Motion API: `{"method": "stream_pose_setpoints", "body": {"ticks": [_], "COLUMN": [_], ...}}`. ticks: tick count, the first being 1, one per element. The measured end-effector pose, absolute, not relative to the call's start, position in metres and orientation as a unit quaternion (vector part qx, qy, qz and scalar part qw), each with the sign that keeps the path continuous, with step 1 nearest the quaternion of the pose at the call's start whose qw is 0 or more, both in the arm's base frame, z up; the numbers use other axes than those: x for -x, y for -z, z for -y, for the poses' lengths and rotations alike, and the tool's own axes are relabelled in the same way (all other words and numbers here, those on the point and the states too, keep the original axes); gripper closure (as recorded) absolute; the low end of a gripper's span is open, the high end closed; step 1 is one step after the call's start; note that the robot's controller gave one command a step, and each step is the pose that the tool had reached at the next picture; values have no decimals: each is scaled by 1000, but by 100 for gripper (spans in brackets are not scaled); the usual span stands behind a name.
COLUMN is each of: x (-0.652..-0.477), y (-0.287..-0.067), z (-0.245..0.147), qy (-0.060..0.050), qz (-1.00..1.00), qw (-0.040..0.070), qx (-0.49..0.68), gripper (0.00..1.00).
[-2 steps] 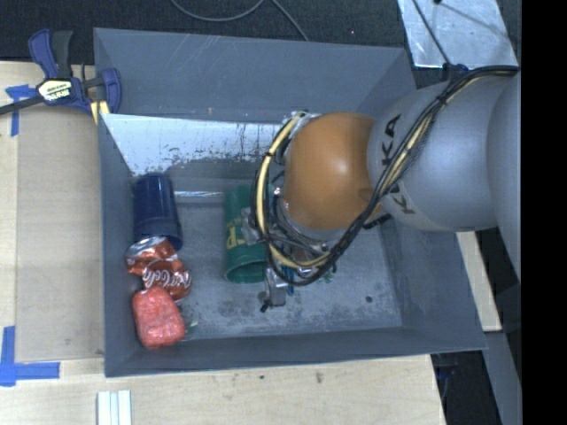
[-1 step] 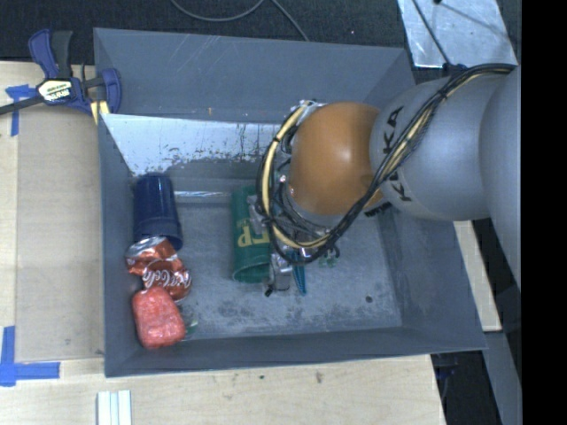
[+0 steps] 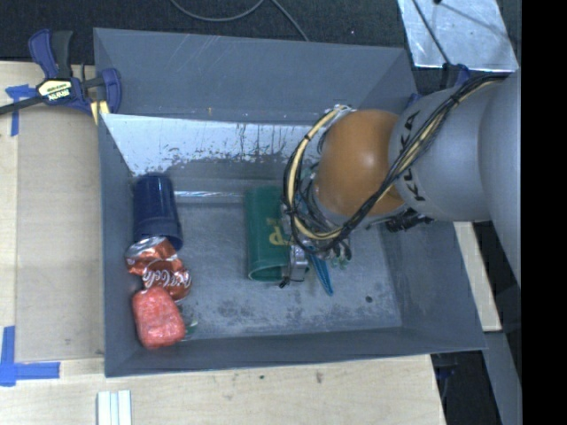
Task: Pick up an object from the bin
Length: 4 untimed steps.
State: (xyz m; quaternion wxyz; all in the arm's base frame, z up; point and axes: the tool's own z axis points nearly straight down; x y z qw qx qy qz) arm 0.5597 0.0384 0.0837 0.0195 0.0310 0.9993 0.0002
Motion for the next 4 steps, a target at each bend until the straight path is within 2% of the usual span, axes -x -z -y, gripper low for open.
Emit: {"method": "stream_pose_setpoints", "body": {"ticks": [1,2,3,4], "x": [-560,-558,-550,-555], "y": [-84,-100,-140,-198], "z": [-38,-35,-37,-31], "qy": [0,1,0,1], "qz": [-999,-999,-1000,-999], "qw": [19,24,19,21], "qx": [-31,-23,-20,-29], "gripper": [100,100,100,100]}}
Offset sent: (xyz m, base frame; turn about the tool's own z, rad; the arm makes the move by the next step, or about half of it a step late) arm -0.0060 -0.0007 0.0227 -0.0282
